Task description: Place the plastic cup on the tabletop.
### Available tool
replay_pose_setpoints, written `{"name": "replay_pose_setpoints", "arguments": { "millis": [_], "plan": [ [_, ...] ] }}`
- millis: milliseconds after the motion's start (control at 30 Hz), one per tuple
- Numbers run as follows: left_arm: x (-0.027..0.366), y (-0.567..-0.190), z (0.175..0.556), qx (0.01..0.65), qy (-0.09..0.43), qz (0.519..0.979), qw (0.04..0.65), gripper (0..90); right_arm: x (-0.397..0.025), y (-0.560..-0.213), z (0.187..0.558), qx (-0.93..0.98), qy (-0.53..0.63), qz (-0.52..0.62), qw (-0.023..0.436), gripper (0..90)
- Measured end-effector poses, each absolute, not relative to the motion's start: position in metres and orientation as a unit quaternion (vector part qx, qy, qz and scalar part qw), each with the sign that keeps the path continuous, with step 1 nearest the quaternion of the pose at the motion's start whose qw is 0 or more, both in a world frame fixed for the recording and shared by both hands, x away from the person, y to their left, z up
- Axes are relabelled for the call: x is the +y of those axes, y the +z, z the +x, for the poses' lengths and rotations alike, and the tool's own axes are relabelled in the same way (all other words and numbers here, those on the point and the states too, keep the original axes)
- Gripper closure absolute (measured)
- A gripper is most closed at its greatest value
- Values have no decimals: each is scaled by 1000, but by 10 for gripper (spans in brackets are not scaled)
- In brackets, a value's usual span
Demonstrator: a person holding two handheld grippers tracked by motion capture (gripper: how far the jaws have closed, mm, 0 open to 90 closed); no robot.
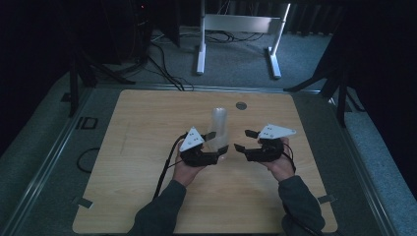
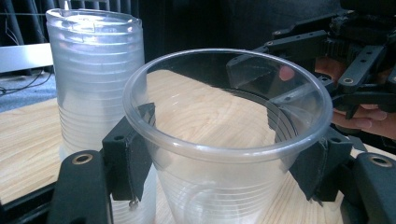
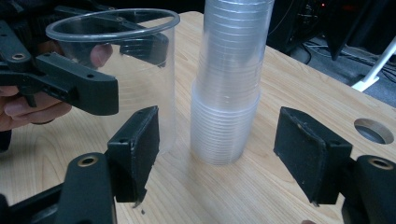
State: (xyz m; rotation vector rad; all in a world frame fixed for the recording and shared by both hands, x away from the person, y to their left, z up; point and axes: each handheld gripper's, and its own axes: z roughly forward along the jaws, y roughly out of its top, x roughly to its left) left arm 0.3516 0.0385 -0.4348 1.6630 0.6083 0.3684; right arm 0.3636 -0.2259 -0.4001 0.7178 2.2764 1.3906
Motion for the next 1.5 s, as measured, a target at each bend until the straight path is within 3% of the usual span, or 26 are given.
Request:
{"name": "replay_pose_setpoints", "arguments": {
  "millis": [1500],
  "plan": [
    [30, -468, 354, 272, 162, 745, 587, 302, -225, -401, 363, 808, 498, 251, 188, 310]
  ]
}}
